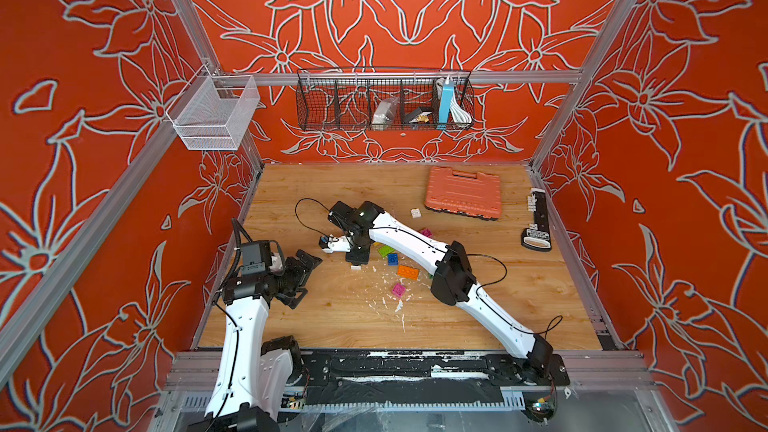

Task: Assemble the letter r with lego
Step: Assemble the lego brick with the lego brick.

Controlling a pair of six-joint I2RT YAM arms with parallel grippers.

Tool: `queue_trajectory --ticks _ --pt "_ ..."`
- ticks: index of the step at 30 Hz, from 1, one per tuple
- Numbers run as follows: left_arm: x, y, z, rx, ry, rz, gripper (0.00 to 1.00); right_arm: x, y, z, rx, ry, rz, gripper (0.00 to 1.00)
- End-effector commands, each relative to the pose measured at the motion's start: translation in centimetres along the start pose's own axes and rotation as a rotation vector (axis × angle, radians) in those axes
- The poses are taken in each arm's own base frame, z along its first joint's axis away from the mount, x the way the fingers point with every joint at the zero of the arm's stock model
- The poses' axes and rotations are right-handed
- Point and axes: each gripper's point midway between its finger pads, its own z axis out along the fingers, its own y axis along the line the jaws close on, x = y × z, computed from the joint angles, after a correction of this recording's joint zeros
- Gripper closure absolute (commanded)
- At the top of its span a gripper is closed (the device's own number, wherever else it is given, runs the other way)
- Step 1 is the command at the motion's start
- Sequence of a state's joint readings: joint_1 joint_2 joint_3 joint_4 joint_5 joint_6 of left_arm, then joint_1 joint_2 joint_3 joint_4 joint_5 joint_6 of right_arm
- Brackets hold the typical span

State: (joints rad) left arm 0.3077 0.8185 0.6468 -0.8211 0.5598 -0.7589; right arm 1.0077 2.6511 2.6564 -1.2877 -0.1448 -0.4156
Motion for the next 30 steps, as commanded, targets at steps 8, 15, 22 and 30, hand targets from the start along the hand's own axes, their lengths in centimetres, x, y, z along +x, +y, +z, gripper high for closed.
queue_trajectory --ticks 8,15,22,30 --pt "0.1 0.0 0.0 0.006 0.005 0.013 0.01 1.7 1.0 2.9 -0.060 0.074 0.061 1.00" --pt "0.0 -0.2 -0.1 0.006 0.003 0.017 0.01 3.8 1.4 4.3 -0.056 0.176 0.071 1.00" --pt "0.0 -0.2 -0.2 0.004 0.003 0.019 0.01 5.6 2.5 6.2 -0.074 0.254 0.142 1.00" --pt "-0.1 -0.3 -0.6 -0.009 -0.007 0.038 0.01 7.9 3.7 8.4 -0.092 0.341 0.223 1.00"
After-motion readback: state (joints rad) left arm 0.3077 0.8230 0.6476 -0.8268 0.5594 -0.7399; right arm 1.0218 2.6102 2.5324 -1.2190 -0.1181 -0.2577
